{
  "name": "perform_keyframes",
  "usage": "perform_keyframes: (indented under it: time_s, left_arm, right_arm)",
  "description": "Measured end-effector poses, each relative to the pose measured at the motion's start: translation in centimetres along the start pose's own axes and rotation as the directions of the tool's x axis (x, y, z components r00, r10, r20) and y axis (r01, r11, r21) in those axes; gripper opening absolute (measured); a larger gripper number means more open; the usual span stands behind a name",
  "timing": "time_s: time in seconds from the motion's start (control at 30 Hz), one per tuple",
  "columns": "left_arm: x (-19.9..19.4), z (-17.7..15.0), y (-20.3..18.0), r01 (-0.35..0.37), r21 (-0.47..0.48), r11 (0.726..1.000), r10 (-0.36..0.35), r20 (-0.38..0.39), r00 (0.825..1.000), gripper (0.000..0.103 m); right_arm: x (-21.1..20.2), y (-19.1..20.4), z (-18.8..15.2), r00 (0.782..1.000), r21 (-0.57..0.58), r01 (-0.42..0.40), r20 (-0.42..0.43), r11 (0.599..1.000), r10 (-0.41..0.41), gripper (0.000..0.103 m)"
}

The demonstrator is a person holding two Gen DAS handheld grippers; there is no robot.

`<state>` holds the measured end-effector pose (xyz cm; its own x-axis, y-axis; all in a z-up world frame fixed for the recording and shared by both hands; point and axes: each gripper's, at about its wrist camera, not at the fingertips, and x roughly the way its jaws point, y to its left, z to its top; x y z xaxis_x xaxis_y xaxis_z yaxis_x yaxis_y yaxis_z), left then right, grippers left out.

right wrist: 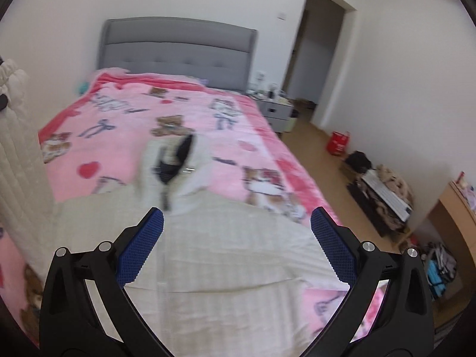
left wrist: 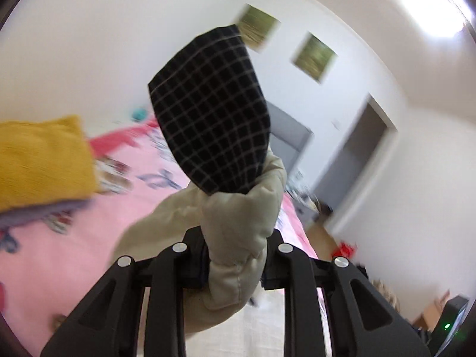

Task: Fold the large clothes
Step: 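Carry the held sleeve across the jacket body with the left tool and release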

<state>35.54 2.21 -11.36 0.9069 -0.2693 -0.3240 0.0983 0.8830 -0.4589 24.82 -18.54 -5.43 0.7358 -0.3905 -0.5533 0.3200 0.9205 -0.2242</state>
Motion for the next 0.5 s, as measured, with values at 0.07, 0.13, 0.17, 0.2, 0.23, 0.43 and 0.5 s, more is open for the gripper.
perform_keyframes:
  time_s: [0.07, 0.13, 0.17, 0.2, 0.23, 0.43, 0.5]
  left_arm:
    - [2.5, -4.2, -5.1, 0.002, 0.080, 0.997, 0.002, -0.050, 0.999, 0.023]
    - [3.8, -8.8, -9.3, 0.022, 0.121, 0.992, -0.007, -0.120, 0.993, 0.023]
    - [5.3, -10.8, -10.9, 0.029, 0.130, 0.991, -0.010, -0.147, 0.989, 0.023]
    - [7.1, -13.6, -12.8, 0.029, 0.149, 0.988, -0.003, -0.174, 0.985, 0.023]
    - [8.7, -16.5, -14.3, 0.023, 0.178, 0.984, 0.013, -0.201, 0.979, 0.023]
    - [12.8, -22.9, -15.6, 0.014, 0.296, 0.955, 0.090, -0.333, 0.939, 0.023]
    - [13.9, -24.6, -15.2, 0.017, 0.324, 0.946, 0.110, -0.368, 0.923, 0.023]
  right_arm:
    - [1.9, -4.3, -0.6, 0.999, 0.013, 0.043, -0.011, 0.999, -0.043, 0.095]
    - [4.0, -8.6, -1.7, 0.997, 0.027, 0.071, -0.018, 0.997, -0.070, 0.095]
    - [5.2, -10.6, -2.4, 0.996, 0.033, 0.087, -0.034, 0.996, -0.086, 0.095]
    - [6.7, -12.8, -3.1, 0.993, 0.041, 0.095, -0.067, 0.995, -0.092, 0.095]
    - [7.6, -14.3, -3.8, 0.991, 0.048, 0.103, -0.092, 0.994, -0.098, 0.095]
    - [11.8, -21.0, -7.3, 0.981, 0.068, 0.138, -0.150, 0.988, -0.127, 0.095]
    - [12.4, -22.0, -8.2, 0.978, 0.078, 0.146, -0.164, 0.986, -0.132, 0.095]
